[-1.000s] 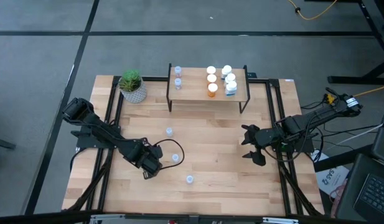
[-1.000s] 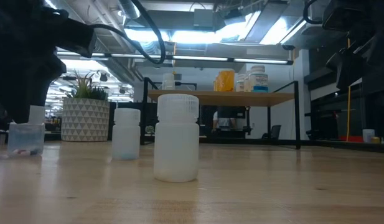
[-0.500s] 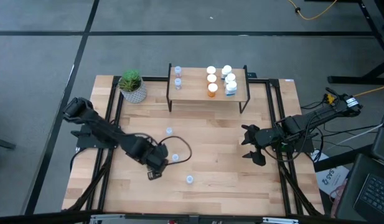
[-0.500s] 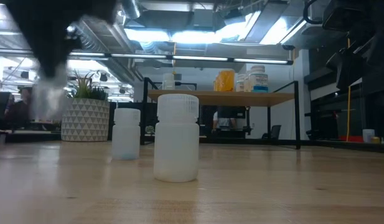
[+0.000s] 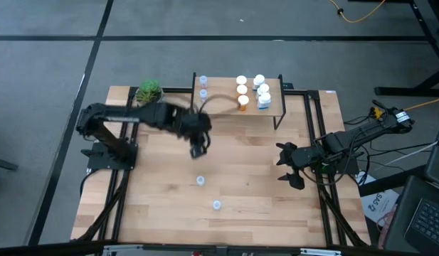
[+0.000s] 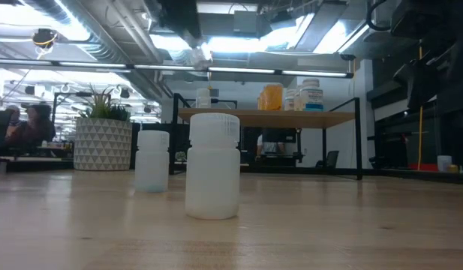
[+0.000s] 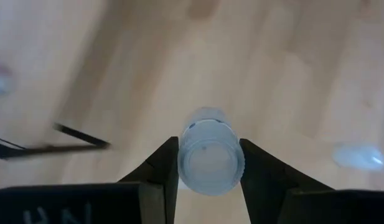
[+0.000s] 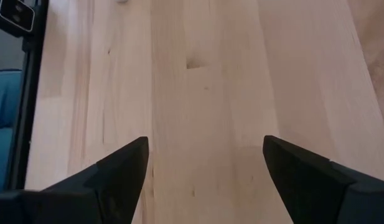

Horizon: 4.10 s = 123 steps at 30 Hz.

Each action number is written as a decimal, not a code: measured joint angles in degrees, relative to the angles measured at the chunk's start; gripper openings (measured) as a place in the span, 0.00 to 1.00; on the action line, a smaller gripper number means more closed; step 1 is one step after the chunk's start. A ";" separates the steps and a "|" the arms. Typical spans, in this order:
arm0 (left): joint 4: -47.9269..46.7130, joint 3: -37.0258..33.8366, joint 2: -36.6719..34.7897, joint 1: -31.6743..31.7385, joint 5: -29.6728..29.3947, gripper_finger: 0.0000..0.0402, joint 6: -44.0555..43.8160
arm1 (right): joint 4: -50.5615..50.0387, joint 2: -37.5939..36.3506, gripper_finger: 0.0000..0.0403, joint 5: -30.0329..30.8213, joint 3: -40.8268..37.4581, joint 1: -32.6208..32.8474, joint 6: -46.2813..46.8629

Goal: Pick and place medicine bottles onto shelf by color
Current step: Put the transparent pill bottle on the shelf aligned with the other transparent pill bottles

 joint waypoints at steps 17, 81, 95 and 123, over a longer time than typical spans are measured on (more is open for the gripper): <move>-7.64 14.41 12.29 20.08 5.94 0.29 14.58 | -2.80 0.03 0.79 -0.01 0.00 0.00 -1.47; -7.95 15.15 16.39 28.05 2.83 0.43 16.07 | -4.13 -0.02 0.79 0.00 0.00 0.00 -1.53; -6.53 16.35 16.22 28.02 1.89 0.43 15.91 | -4.84 -0.02 0.79 0.01 0.00 -0.01 -1.60; -18.13 14.41 16.81 22.72 -1.92 0.42 9.17 | -4.88 0.01 0.79 0.01 0.00 -0.01 -1.25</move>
